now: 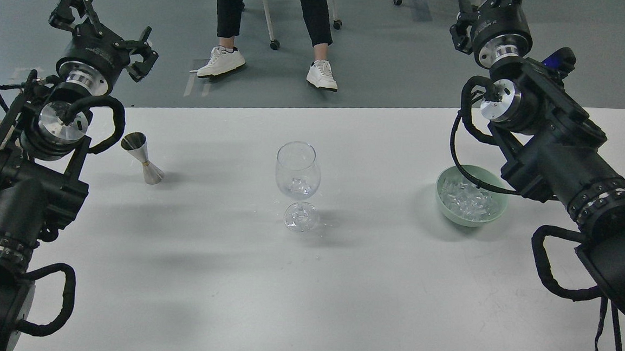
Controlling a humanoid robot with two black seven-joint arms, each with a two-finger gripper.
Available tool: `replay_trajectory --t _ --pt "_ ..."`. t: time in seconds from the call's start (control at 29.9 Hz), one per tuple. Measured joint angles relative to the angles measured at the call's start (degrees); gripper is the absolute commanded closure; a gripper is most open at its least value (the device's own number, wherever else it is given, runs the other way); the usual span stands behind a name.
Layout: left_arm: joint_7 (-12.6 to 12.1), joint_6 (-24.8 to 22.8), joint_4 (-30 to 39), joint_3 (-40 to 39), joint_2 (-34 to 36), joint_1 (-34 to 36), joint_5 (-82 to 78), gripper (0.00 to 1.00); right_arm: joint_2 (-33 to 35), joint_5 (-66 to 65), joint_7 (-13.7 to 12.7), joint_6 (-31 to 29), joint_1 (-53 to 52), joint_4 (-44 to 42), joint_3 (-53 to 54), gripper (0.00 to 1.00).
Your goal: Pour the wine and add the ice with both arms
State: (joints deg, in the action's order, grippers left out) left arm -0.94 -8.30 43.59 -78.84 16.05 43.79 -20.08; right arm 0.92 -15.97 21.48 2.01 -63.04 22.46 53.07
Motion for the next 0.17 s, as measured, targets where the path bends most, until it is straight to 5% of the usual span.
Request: replay_trajectory --t 0.17 --pt "-0.1 0.0 0.0 0.0 0.0 0.3 -0.8 0.03 0.0 0.1 0.2 -0.1 0.0 0.9 0.3 0.0"
